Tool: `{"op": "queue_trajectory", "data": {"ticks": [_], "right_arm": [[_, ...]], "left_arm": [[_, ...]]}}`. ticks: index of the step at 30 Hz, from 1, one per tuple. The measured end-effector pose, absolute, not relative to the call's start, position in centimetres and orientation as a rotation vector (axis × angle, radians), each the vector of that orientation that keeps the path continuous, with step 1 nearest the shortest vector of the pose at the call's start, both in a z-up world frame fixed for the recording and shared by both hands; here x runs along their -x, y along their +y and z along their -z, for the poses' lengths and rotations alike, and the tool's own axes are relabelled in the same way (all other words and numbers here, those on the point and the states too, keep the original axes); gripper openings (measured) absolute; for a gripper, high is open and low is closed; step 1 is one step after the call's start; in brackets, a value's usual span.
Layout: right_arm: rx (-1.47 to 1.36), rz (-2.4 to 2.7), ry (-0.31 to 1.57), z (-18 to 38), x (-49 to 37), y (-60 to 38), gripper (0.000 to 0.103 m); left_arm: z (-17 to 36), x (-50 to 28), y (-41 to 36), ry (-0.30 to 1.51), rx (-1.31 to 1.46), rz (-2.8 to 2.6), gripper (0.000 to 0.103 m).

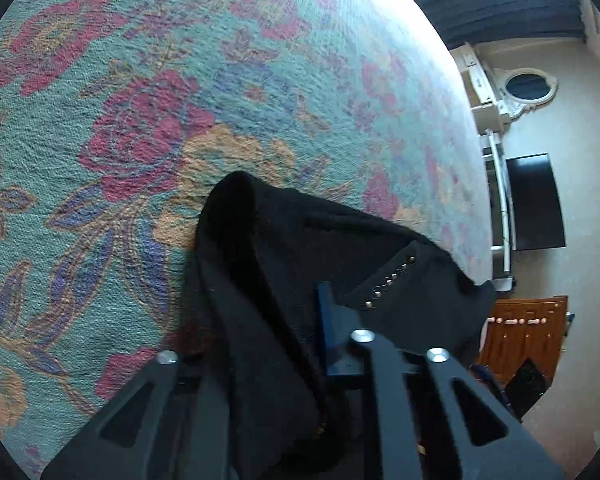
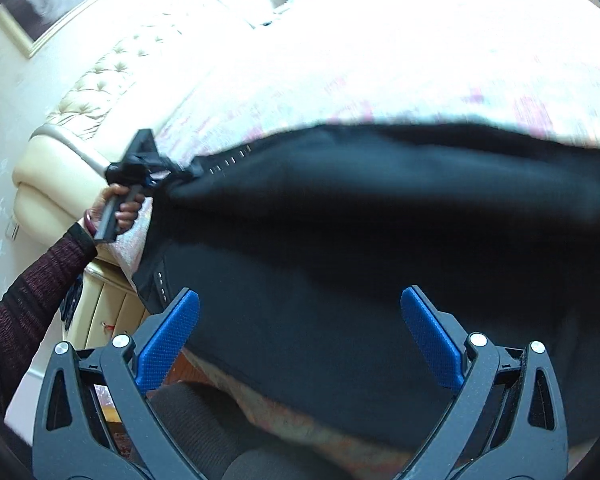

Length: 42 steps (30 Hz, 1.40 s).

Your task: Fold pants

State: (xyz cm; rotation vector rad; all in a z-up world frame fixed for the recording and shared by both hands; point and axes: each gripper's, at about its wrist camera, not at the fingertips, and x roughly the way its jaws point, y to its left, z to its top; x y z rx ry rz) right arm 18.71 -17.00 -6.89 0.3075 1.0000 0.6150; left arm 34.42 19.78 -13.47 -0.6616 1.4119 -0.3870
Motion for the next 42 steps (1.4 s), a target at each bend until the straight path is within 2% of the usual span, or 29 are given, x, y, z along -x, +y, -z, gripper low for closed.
{"op": "queue_trajectory", "data": {"ticks": [5, 8, 10, 11, 13, 15, 16, 17, 18, 19, 20, 21, 25, 28, 33, 37, 40, 42], "right_arm": [[-0.113, -0.66, 0.943, 5.6, -26.0, -16.7, 0.101], [-0.03, -0.642, 1.015, 7.4, -31.0, -16.1, 0.099], [0.014, -0.639, 1.082, 9.3, -33.7, -16.1, 0.086], [0.049, -0.631, 1.115, 10.2, -34.9, -15.9, 0.076], [0.095, -0.617, 1.162, 11.6, -36.3, -15.9, 0.073], [0.108, -0.637, 1.199, 12.6, -37.2, -15.5, 0.073], [0.128, -0.642, 1.192, 12.6, -37.1, -15.3, 0.069], [0.156, -0.64, 1.186, 12.5, -37.0, -15.1, 0.05], [0.175, -0.64, 1.194, 12.4, -36.9, -15.1, 0.026], [0.145, -0.658, 1.209, 12.2, -36.9, -15.3, 0.017], [0.124, -0.667, 1.213, 11.9, -36.8, -15.5, 0.014], [0.138, -0.66, 1.196, 11.4, -36.4, -15.5, 0.013], [0.154, -0.627, 1.116, 9.2, -35.1, -15.5, 0.012], [0.153, -0.604, 1.028, 7.0, -33.1, -16.0, 0.012], [0.204, -0.575, 0.855, 3.3, -27.0, -16.0, 0.012], [0.224, -0.591, 0.78, 3.1, -20.6, -15.8, 0.012], [0.297, -0.601, 0.765, 5.3, -16.0, -14.9, 0.012], [0.326, -0.604, 0.8, 7.3, -14.0, -14.5, 0.013]], "left_arm": [[11.7, -35.6, 17.5, 1.39, 0.557, 0.387, 0.01], [10.6, -36.8, 15.9, 1.387, 0.479, 0.394, 0.012], [9.7, -35.4, 16.1, 1.373, 0.472, 0.403, 0.013], [9.5, -35.2, 16.3, 1.372, 0.468, 0.406, 0.013], [9.7, -35.3, 17.0, 1.356, 0.485, 0.424, 0.021], [9.7, -36.4, 16.5, 1.346, 0.592, 0.474, 0.055], [9.5, -36.6, 16.5, 1.335, 0.653, 0.495, 0.062], [9.4, -36.7, 16.5, 1.327, 0.678, 0.49, 0.063], [8.9, -37.0, 15.9, 1.322, 0.64, 0.483, 0.057], [8.4, -36.4, 16.3, 1.306, 0.572, 0.467, 0.046], [7.5, -36.6, 15.4, 1.29, 0.48, 0.438, 0.018], [7.1, -36.8, 14.9, 1.282, 0.412, 0.41, 0.01], [5.5, -37.2, 15.6, 1.197, 0.437, 0.397, 0.009], [3.3, -36.6, 16.4, 1.063, 0.448, 0.431, 0.008], [-0.7, -31.3, 17.4, 0.857, 0.404, 0.52, 0.009], [0.9, -25.6, 19.2, 0.824, 0.379, 0.513, 0.012], [4.1, -21.9, 20.6, 0.85, 0.441, 0.479, 0.032], [5.9, -19.7, 22.1, 0.861, 0.53, 0.442, 0.063]]}}
